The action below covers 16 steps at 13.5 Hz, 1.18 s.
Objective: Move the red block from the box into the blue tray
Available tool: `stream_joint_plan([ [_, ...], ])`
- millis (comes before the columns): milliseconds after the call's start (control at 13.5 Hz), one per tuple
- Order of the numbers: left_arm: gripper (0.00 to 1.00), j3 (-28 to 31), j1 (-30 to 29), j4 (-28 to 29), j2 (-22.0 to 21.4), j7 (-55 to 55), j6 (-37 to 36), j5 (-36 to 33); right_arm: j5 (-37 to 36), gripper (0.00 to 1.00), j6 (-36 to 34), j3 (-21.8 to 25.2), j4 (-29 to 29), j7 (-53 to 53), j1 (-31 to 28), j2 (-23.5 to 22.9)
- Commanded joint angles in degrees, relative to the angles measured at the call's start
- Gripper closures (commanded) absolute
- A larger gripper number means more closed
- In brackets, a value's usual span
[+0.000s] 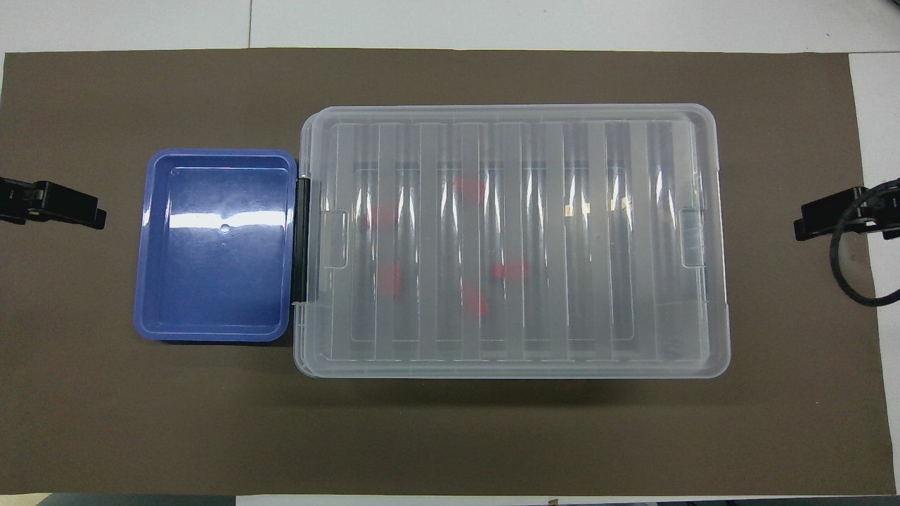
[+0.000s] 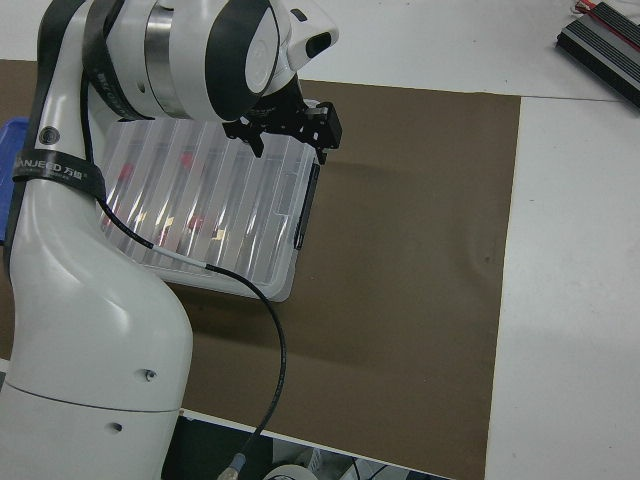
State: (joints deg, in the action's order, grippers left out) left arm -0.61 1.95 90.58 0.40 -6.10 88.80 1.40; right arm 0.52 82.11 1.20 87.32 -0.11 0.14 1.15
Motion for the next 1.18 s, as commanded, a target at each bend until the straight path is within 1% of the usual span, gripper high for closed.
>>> stream_joint_plan([
  [0,0.0,0.0,-0.28,1.09,-1.28,-0.49,-0.29,-0.08,-0.35,0.0,0.6,-0.32,0.39,-1.04,-0.41,0.52],
  [222,0.0,0.0,-0.28,1.09,-1.19,-0.49,-0.2,-0.08,-0.26,0.0,0.68,-0.32,0.4,-0.95,-0.49,0.52],
  [295,0.0,0.0,-0.28,1.09,-1.19,-0.49,-0.29,-0.08,-0.17,0.0,2.77,-0.32,1.01,-0.78,-0.49,0.61],
  [591,0.0,0.0,-0.28,1.09,-1.19,-0.49,-0.29,-0.08,0.27,0.0,9.37,-0.66,7.67,2.73,0.3,1.48],
  [739,0.0,0.0,-0.28,1.09,-1.19,-0.49,-0.29,0.01,0.36,0.0,15.42,-0.67,13.73,3.09,1.96,3.41],
  [812,0.0,0.0,-0.28,1.09,-1.19,-0.49,-0.29,0.01,0.36,0.0,18.06,-0.76,17.15,3.01,1.97,4.47],
  [886,0.0,0.0,-0.28,1.09,-1.19,-0.49,-0.29,0.01,0.71,0.0,19.74,-0.67,19.36,3.01,1.97,4.82],
  [1108,0.0,0.0,-0.28,1.09,-1.19,-0.49,-0.2,-0.08,0.71,0.0,21.33,-0.67,20.0,3.18,2.06,2.82],
])
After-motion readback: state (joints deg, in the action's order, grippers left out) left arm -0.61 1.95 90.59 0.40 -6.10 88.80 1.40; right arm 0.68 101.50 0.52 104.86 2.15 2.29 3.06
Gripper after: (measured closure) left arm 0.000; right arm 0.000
